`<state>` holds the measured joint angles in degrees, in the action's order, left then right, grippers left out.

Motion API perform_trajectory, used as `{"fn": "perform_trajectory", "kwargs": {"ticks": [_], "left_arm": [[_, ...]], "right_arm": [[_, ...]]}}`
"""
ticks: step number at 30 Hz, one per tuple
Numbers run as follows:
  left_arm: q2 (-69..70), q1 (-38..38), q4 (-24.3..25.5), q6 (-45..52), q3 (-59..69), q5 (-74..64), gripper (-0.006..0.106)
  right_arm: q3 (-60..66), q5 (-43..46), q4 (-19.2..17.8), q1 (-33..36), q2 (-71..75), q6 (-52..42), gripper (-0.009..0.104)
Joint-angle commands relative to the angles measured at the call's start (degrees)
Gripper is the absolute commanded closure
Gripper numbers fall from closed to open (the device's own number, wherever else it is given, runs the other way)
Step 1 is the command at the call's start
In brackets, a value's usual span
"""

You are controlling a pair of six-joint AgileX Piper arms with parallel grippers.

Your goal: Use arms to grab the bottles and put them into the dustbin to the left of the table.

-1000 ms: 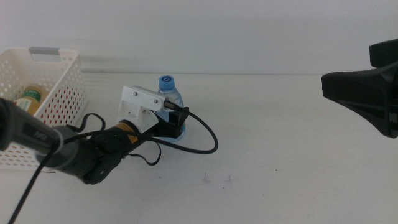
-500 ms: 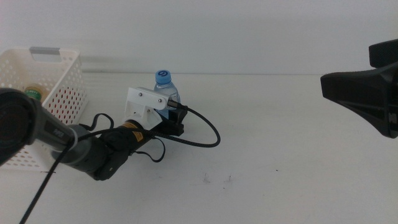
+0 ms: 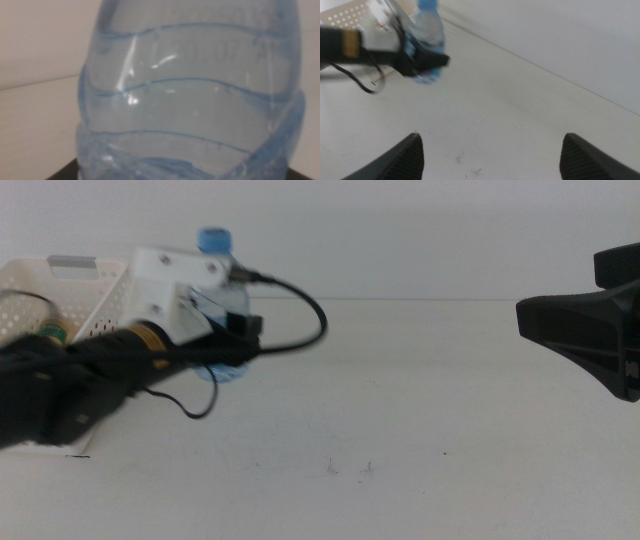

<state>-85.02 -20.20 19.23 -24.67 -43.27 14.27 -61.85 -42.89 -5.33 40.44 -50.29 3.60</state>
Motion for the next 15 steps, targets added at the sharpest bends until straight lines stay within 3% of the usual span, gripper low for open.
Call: {"fn": "perform_trajectory", "kwargs": {"ticks": [1,6,12,15], "left_arm": [[7.4,-0.4,-0.2,-3.0,-2.2,-9.1,0.102],[11.7,-0.4,-2.1,-2.9,-9.7,-29.5,0.102],[9.1,2.0,-11.8,13.7,-22.6,-53.2,0.102],[6.3,8.0,-19.2,24.2,-29.3,-60.9,0.102]], "right_arm": [[-0.2,0.6,-0.1,0.0,0.2,-0.4,0.003],[-0.2,0.6,-0.1,0.0,0.2,-0.4,0.003],[-0.2,0.6,-0.1,0.0,0.2,-0.4,0.003],[-0.2,0.6,-0.1,0.0,0.2,-0.4,0.003]]}}
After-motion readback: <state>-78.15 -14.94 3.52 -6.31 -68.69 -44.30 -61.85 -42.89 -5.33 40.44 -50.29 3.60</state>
